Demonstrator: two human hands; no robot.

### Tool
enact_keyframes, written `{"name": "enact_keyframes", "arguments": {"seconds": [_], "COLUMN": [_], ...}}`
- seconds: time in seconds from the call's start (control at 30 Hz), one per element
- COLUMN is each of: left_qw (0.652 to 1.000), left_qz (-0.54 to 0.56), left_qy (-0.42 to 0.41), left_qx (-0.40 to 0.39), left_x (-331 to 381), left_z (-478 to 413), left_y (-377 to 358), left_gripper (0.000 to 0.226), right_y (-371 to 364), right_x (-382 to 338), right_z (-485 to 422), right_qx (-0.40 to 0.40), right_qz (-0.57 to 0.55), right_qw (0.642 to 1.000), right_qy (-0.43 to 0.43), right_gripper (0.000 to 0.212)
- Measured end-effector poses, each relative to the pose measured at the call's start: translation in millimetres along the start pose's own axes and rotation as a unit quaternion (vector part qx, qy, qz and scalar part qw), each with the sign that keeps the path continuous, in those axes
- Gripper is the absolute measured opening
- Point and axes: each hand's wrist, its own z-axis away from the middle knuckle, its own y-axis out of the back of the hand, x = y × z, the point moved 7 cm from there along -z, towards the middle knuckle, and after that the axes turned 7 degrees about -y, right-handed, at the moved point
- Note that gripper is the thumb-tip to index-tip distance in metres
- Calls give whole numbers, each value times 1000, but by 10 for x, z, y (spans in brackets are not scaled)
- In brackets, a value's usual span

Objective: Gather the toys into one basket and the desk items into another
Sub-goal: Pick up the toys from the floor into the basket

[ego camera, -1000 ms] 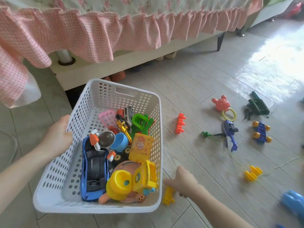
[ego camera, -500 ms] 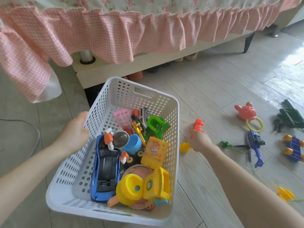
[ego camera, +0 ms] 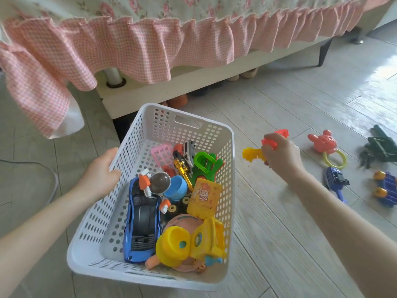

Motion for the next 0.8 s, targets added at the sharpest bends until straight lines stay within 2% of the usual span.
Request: {"name": "enact_keyframes", "arguments": {"seconds": [0.07, 0.1, 0.23, 0.27, 0.33, 0.47, 0.57, 0.6, 0.67, 0.73, 0.8], "left_qw": [1000, 1000, 1000, 1000, 999, 998, 998, 998, 998, 998, 998], "left_qz": [4, 7, 25, 30, 40, 58, 63, 66, 65, 60, 52], "left_qy": [4, 7, 2, -1, -4, -15, -15, -14, -16, -20, -36], "left_qx": [-6, -8, -4, -5, -8, -14, -16, -16, -13, 0, -2], "left_x": [-1, -1, 3, 0, -14, -84, -167, -176, -183, -161, -61], "left_z": [12, 19, 27, 24, 18, -4, -30, -38, -43, -63, -110], "left_y": [-6, -16, -5, 0, -2, -16, -38, -40, -41, -36, -55], "left_gripper": [51, 51, 51, 51, 51, 52, 51, 51, 49, 47, 46], "right_y": [53, 10, -466, -553, -605, -459, -589, -681, -812, -847, -794], "right_x": [-405, -580, -994, -995, -921, -481, 11, 123, 213, 221, 208], "right_z": [212, 345, 915, 982, 981, 897, 1103, 1220, 1396, 1434, 1446], "right_qx": [-1, -26, -210, -224, -196, -103, -170, -214, -260, -248, -219], "right_qz": [28, 38, 93, 106, 114, 88, 43, 24, -17, -48, -49], "right_qw": [997, 994, 959, 954, 960, 989, 980, 968, 949, 947, 949], "right_qy": [67, 95, 169, 171, 167, 58, -91, -132, -178, -200, -220], "right_gripper": [29, 31, 35, 36, 37, 43, 58, 56, 33, 19, 20]}}
